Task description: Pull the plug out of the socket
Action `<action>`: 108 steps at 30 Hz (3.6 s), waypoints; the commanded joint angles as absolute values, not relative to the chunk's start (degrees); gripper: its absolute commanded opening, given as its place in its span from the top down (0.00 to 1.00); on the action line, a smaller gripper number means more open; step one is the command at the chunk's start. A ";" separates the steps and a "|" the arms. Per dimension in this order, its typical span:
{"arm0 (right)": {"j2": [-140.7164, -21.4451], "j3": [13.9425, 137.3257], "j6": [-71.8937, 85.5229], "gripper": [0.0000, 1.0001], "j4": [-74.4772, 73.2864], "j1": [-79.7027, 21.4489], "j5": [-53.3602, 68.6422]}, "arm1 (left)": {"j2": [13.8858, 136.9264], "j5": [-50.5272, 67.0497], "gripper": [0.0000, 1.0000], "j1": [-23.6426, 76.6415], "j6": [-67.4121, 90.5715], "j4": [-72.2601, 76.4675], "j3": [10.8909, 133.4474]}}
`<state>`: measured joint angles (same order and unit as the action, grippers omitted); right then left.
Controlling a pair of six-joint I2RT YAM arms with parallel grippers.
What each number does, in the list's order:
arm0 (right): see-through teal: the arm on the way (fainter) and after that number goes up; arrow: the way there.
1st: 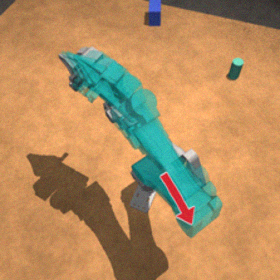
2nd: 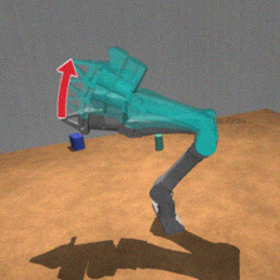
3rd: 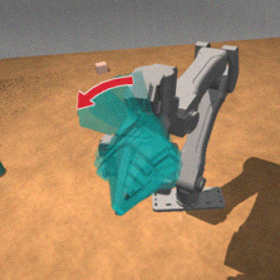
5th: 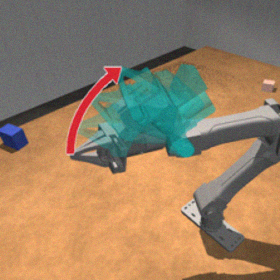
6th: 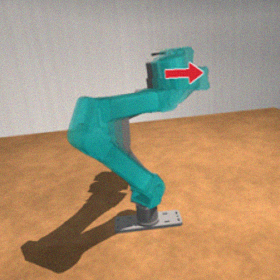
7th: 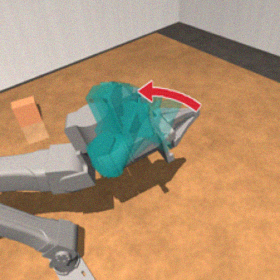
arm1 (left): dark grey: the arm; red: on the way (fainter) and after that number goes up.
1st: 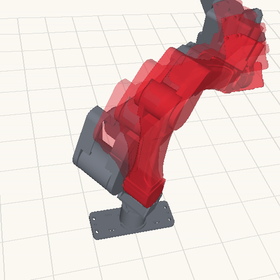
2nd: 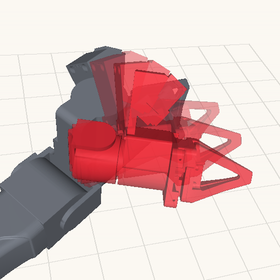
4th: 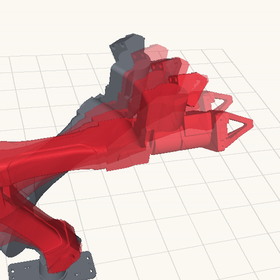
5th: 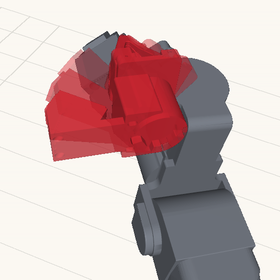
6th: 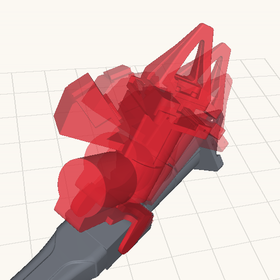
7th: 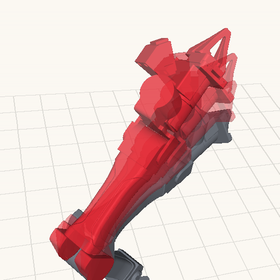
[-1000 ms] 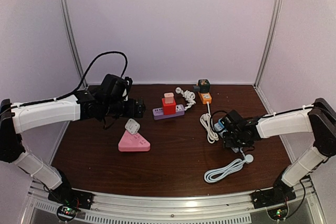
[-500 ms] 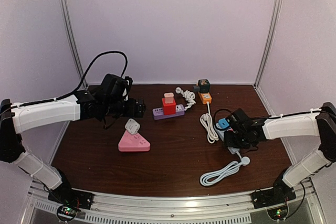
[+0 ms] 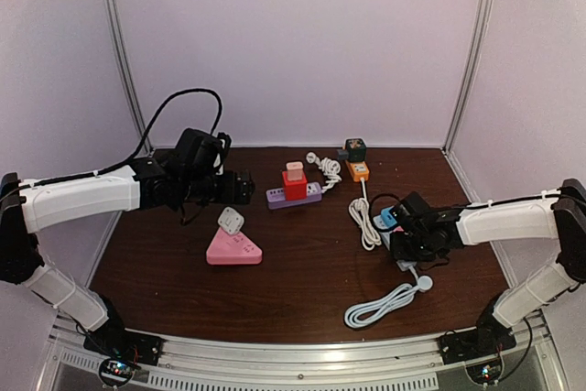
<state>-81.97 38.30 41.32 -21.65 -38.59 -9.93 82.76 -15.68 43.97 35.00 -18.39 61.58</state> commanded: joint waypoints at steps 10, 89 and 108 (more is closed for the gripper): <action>-86.26 35.95 45.42 0.36 -24.42 -44.95 0.45 | 83.06 -15.21 0.02 43.51 34.19 -16.50 62.93; -99.37 57.68 42.46 0.49 -16.32 -57.96 -3.37 | 90.98 1.65 0.03 45.94 40.96 -7.58 61.11; -86.93 43.94 40.61 0.00 -0.30 -47.36 13.08 | 95.19 5.20 0.07 47.20 44.30 -2.90 60.29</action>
<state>-89.08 48.18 40.69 -9.52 -51.09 3.99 93.71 3.77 46.46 42.87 -6.11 60.38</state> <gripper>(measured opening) 0.997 0.943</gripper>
